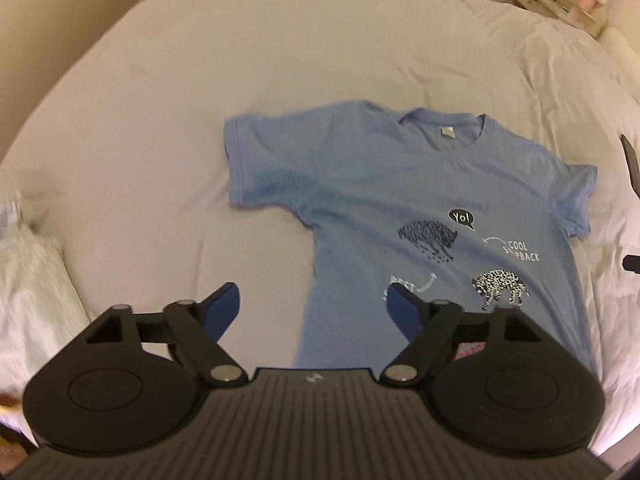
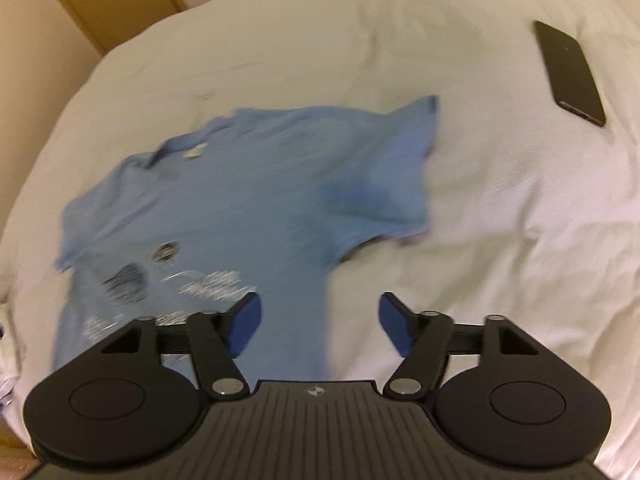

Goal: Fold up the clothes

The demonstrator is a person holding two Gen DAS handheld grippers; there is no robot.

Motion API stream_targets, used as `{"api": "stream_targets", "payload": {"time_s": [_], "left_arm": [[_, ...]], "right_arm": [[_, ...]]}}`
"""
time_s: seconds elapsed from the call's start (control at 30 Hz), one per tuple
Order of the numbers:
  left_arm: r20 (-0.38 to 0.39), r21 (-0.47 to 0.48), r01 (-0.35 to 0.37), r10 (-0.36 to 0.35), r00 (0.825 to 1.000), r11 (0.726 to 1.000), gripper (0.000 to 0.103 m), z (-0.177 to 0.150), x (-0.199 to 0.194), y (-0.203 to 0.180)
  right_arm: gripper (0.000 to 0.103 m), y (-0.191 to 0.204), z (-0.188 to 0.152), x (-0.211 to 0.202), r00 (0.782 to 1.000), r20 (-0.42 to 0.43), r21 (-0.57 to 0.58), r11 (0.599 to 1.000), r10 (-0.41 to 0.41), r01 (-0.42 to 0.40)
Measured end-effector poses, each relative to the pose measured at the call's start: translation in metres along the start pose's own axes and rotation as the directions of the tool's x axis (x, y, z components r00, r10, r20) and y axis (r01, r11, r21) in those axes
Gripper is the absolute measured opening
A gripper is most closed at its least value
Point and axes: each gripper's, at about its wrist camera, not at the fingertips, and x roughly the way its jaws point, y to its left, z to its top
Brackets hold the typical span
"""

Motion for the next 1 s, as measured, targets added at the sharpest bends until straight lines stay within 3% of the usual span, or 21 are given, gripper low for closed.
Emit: {"api": "stream_targets", "payload": {"time_s": [0.17,0.27,0.47,0.6,0.7,0.8,1.0], "left_arm": [[0.046,0.131,0.062,-0.069,0.997,0.989,0.08,0.027,0.025,0.011],[0.064,0.241,0.105,-0.124,0.99,0.965,0.079,0.052,0.051,0.01],[0.102,0.399,0.158,-0.215,0.971,0.903,0.079,0.09,0.082,0.011],[0.085,0.383,0.163,-0.21,0.974,0.909,0.079,0.089,0.103,0.014],[0.068,0.337,0.161,-0.195,0.979,0.928,0.079,0.081,0.112,0.018],[0.067,0.341,0.106,-0.137,0.988,0.934,0.079,0.07,0.117,0.018],[0.043,0.273,0.069,-0.084,0.996,0.96,0.079,0.046,0.124,0.026]], "right_arm": [[0.073,0.048,-0.018,-0.03,1.0,0.024,-0.016,1.0,0.014,-0.014],[0.074,0.077,-0.029,-0.048,0.999,0.038,-0.026,0.999,0.023,-0.022],[0.074,0.133,0.011,-0.015,0.994,0.064,-0.078,0.994,0.087,-0.082],[0.07,0.17,0.039,0.009,0.988,0.079,-0.115,0.986,0.131,-0.121],[0.062,0.181,0.066,0.056,0.983,0.044,-0.123,0.977,0.178,-0.172],[0.061,0.191,0.093,0.105,0.974,0.005,-0.127,0.966,0.226,-0.223],[0.055,0.21,0.147,0.203,0.945,-0.072,-0.129,0.937,0.318,-0.325]]}}
